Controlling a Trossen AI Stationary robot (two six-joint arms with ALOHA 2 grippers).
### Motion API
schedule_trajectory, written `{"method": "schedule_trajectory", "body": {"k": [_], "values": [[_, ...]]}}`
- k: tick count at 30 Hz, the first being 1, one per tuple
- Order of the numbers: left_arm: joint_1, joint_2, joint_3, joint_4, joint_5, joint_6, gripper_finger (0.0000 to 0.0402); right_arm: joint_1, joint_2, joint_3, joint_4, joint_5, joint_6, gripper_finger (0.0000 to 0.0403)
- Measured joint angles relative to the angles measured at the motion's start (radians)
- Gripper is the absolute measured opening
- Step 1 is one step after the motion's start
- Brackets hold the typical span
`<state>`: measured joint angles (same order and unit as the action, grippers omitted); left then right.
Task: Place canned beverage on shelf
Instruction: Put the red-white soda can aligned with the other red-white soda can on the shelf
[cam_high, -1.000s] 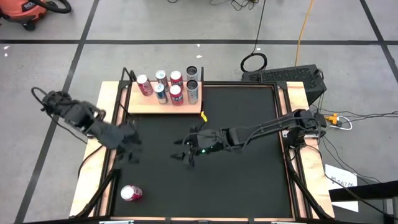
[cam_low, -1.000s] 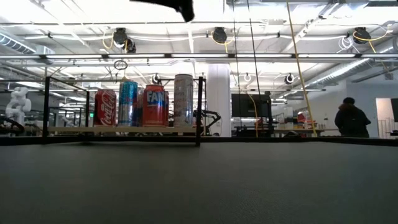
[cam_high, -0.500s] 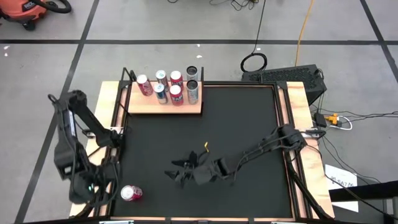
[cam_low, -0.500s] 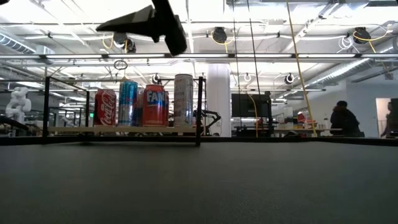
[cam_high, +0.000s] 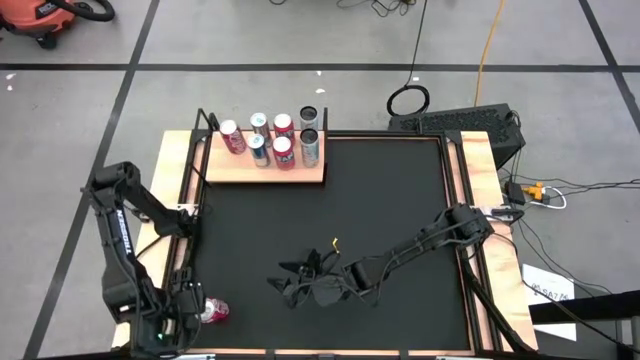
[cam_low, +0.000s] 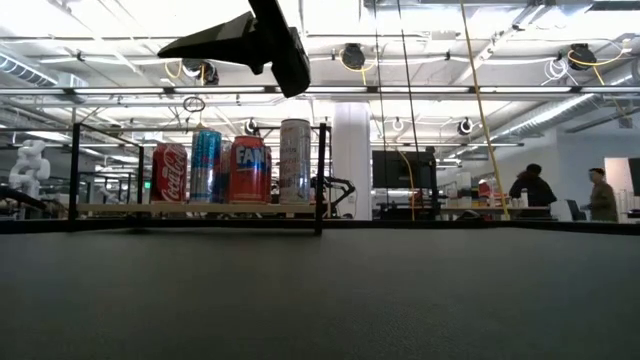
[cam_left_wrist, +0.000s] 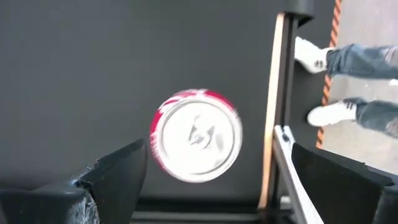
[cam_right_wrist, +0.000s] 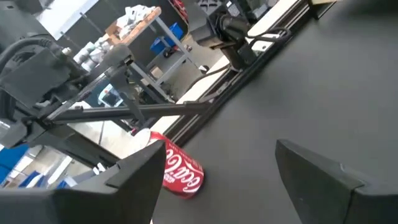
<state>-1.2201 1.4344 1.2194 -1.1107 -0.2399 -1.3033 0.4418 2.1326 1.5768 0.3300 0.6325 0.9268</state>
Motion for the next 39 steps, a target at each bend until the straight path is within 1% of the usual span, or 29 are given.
{"method": "schedule_trajectory", "body": {"k": [2, 6, 9, 11, 16, 19, 21, 24, 28, 31, 33, 36, 37, 39], "values": [[0.0, 0.012, 0.0, 0.014, -0.02, -0.032, 0.0393, 0.001, 0.0, 0.0, 0.0, 0.0, -0.001, 0.0288], [0.003, 0.031, -0.006, -0.023, -0.033, -0.159, 0.0393, 0.005, 0.0, 0.0, 0.0, 0.0, -0.003, 0.0288], [0.003, 0.033, -0.051, -0.02, -0.02, -0.266, 0.0393, 0.008, 0.0, 0.0, -0.003, 0.001, -0.004, 0.0288], [0.003, 0.033, -0.08, 0.01, 0.0, -0.315, 0.0393, 0.01, 0.0, 0.0, -0.004, 0.003, -0.007, 0.0288], [0.003, 0.033, -0.121, 0.114, 0.005, -0.34, 0.0393, 0.011, 0.0, 0.0, -0.005, 0.003, -0.007, 0.0288], [0.011, 0.033, -0.132, 0.123, -0.007, -0.358, 0.0392, 0.011, 0.0, 0.0, -0.005, 0.003, -0.007, 0.0288], [0.013, 0.033, -0.137, 0.124, -0.026, -0.36, 0.0383, 0.011, 0.0, 0.0, -0.005, 0.003, -0.005, 0.0288], [0.021, 0.033, -0.148, 0.125, -0.047, -0.358, 0.0354, 0.01, -0.001, 0.0, -0.005, 0.003, 0.002, 0.0288], [0.032, 0.031, -0.158, 0.139, -0.059, -0.282, 0.0299, 0.01, -0.001, 0.0, -0.005, 0.003, 0.003, 0.0288], [0.042, 0.029, -0.162, 0.151, -0.056, -0.191, 0.0269, 0.009, -0.001, 0.0, -0.005, 0.002, 0.004, 0.0288], [0.047, 0.028, -0.162, 0.163, -0.057, -0.107, 0.0262, 0.009, -0.001, 0.0, -0.005, -0.002, 0.004, 0.0288], [0.064, 0.022, -0.159, 0.17, -0.049, 0.031, 0.0262, 0.009, -0.001, 0.0, -0.003, -0.007, 0.001, 0.0288], [0.071, 0.019, -0.153, 0.165, -0.049, 0.095, 0.0262, 0.009, -0.001, 0.0, 0.0, -0.017, -0.008, 0.0288], [0.088, 0.003, -0.14, 0.142, -0.056, 0.24, 0.0262, 0.004, -0.001, 0.0, 0.007, -0.071, -0.046, 0.0288]]}}
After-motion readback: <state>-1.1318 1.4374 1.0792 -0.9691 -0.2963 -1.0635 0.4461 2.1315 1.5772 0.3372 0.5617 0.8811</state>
